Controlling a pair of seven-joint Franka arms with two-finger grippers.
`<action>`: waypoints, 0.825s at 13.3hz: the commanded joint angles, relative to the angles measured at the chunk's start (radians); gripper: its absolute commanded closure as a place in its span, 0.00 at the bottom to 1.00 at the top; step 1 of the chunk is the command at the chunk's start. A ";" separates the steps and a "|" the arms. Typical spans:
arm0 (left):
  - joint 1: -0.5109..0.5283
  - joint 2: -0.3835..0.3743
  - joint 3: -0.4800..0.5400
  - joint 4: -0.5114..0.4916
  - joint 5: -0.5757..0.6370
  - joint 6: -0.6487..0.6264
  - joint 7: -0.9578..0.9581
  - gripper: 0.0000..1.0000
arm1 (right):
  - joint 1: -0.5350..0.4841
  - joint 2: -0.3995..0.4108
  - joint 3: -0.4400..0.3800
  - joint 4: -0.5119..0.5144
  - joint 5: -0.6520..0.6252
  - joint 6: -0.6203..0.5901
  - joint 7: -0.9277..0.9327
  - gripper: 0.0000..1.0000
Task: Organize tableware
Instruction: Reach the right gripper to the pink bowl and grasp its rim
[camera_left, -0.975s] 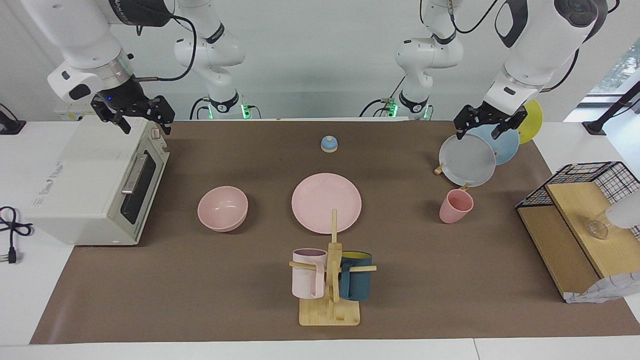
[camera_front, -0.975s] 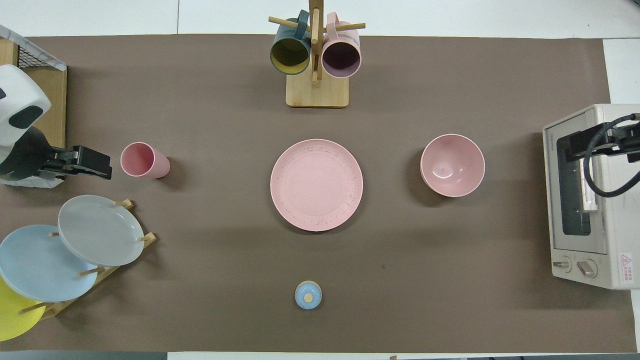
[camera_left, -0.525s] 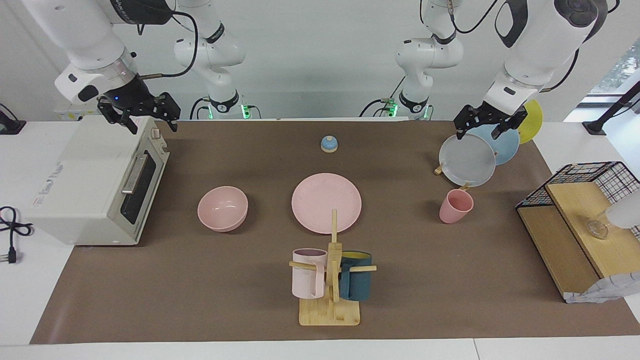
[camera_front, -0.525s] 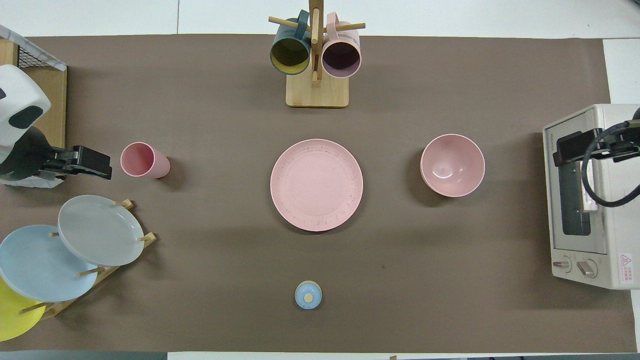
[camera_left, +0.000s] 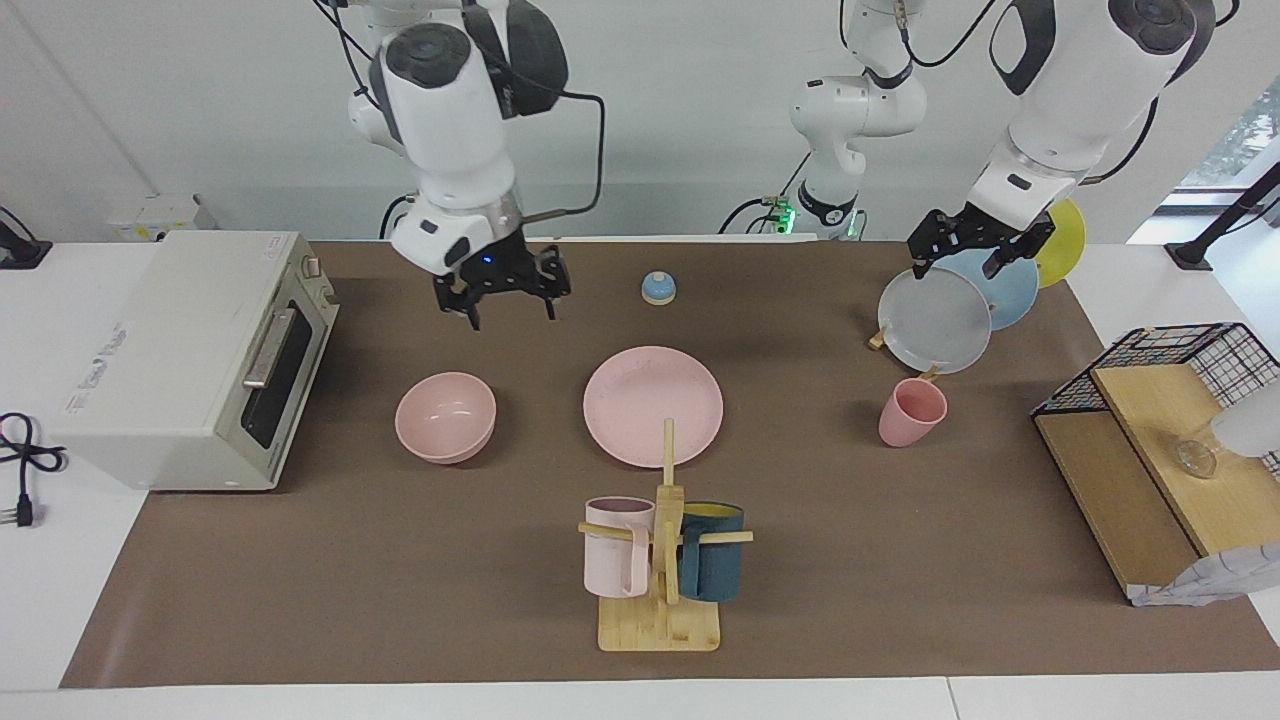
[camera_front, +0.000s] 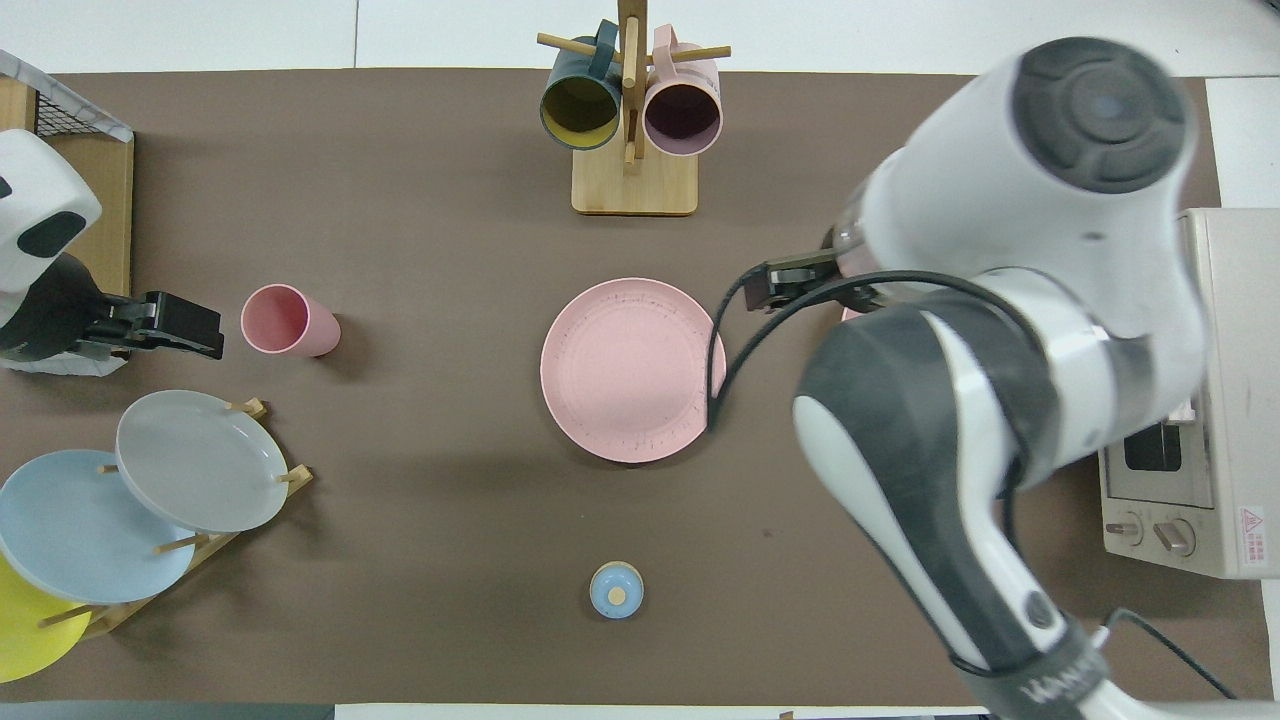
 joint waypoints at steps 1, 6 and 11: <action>0.003 -0.018 -0.003 -0.010 0.015 -0.012 -0.007 0.00 | 0.049 0.054 -0.007 -0.064 0.006 0.150 0.018 0.00; 0.005 -0.021 -0.001 -0.010 0.015 -0.012 -0.009 0.00 | 0.037 0.056 -0.007 -0.251 -0.080 0.311 0.005 0.00; 0.005 -0.021 -0.001 -0.010 0.015 -0.007 -0.012 0.00 | -0.077 0.026 -0.013 -0.333 -0.105 0.249 0.014 0.08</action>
